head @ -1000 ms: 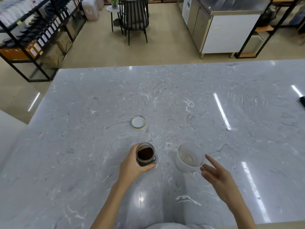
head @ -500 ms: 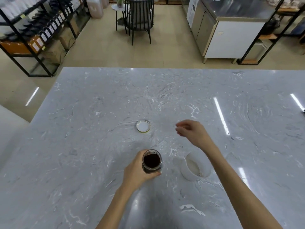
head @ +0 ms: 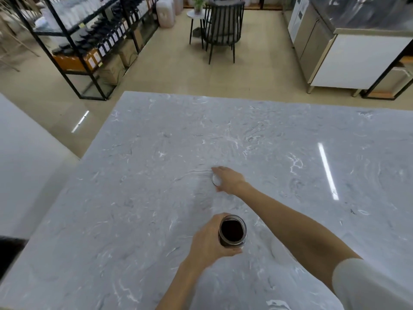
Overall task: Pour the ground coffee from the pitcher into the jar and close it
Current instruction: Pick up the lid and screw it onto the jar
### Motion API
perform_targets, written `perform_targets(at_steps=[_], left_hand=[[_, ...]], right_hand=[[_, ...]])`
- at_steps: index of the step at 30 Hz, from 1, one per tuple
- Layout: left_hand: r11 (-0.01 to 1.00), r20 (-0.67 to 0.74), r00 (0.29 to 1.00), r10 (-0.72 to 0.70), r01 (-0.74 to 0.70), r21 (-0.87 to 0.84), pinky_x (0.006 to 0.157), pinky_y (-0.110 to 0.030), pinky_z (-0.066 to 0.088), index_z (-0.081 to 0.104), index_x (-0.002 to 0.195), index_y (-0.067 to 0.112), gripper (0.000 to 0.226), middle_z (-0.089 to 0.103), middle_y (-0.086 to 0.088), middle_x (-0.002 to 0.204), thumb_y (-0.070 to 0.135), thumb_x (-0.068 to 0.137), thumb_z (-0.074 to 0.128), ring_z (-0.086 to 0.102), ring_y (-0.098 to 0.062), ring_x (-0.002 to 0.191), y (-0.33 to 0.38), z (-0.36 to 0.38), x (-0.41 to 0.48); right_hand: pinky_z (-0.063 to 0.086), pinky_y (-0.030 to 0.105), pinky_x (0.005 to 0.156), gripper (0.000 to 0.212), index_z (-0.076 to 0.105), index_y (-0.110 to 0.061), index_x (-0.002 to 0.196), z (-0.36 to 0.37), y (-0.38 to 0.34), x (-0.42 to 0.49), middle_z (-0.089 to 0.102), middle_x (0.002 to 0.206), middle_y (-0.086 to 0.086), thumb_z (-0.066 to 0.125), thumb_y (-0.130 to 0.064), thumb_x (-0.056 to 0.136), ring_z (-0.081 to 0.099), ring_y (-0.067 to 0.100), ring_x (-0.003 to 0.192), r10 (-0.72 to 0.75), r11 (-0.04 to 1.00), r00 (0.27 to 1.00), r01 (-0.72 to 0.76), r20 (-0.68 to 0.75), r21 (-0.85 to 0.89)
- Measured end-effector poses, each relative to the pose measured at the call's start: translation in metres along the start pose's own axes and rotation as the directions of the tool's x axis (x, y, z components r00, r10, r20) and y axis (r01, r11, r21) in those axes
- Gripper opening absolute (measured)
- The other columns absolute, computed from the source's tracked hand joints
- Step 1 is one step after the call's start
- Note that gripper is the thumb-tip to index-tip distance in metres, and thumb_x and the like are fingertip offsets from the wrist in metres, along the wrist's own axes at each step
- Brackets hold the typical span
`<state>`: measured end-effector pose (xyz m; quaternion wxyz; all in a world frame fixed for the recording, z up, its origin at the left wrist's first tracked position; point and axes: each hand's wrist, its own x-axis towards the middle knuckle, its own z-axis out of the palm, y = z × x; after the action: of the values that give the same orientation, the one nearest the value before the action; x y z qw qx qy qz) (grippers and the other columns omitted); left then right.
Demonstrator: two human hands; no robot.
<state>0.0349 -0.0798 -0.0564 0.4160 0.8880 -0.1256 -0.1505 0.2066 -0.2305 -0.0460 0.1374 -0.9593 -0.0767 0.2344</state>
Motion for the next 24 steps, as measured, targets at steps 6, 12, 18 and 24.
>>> perform_targets(at_steps=[6,12,18,24], left_hand=[[1.000,0.027,1.000,-0.009,0.009,0.014,0.082,-0.007,0.035,0.039,0.132,0.050,0.094,0.055,0.035,0.127,0.076,0.053,0.082,0.052,0.009,0.116,-0.002,0.001,0.002],[1.000,0.005,1.000,-0.017,0.017,0.013,0.078,-0.004,0.034,0.038,0.123,0.061,0.088,0.050,0.046,0.122,0.076,0.050,0.085,0.047,0.025,0.103,-0.001,0.003,0.002],[1.000,-0.014,1.000,-0.002,0.002,-0.018,0.082,-0.008,0.039,0.038,0.122,0.066,0.088,0.053,0.047,0.120,0.074,0.049,0.085,0.050,0.025,0.104,-0.001,0.002,0.000],[0.997,0.005,1.000,-0.003,0.004,-0.076,0.092,-0.030,0.053,0.045,0.126,0.051,0.090,0.063,0.030,0.120,0.070,0.049,0.088,0.060,0.004,0.110,-0.003,0.003,0.005]], right_hand=[[0.044,0.042,0.102,0.068,0.036,-0.022,0.149,0.000,0.006,-0.012,0.042,0.140,0.014,0.066,-0.033,0.089,0.048,0.034,0.123,0.030,0.978,0.996,-0.013,-0.078,0.210],[0.058,0.035,0.086,0.042,0.073,-0.006,0.109,-0.029,0.027,-0.085,0.074,0.107,0.011,0.079,-0.037,0.081,0.071,0.022,0.099,0.144,-0.170,0.985,-0.072,0.097,0.983],[0.048,0.045,0.105,0.032,0.076,-0.008,0.108,-0.007,0.028,-0.163,0.069,0.123,0.014,0.073,-0.031,0.086,0.064,0.030,0.118,0.052,-0.460,0.995,-0.051,0.084,0.887],[0.049,0.025,0.091,0.040,0.046,-0.010,0.092,0.027,-0.002,-0.204,0.064,0.126,0.002,0.083,-0.014,0.077,0.061,0.018,0.117,0.223,0.233,0.944,0.189,-0.241,0.954]])
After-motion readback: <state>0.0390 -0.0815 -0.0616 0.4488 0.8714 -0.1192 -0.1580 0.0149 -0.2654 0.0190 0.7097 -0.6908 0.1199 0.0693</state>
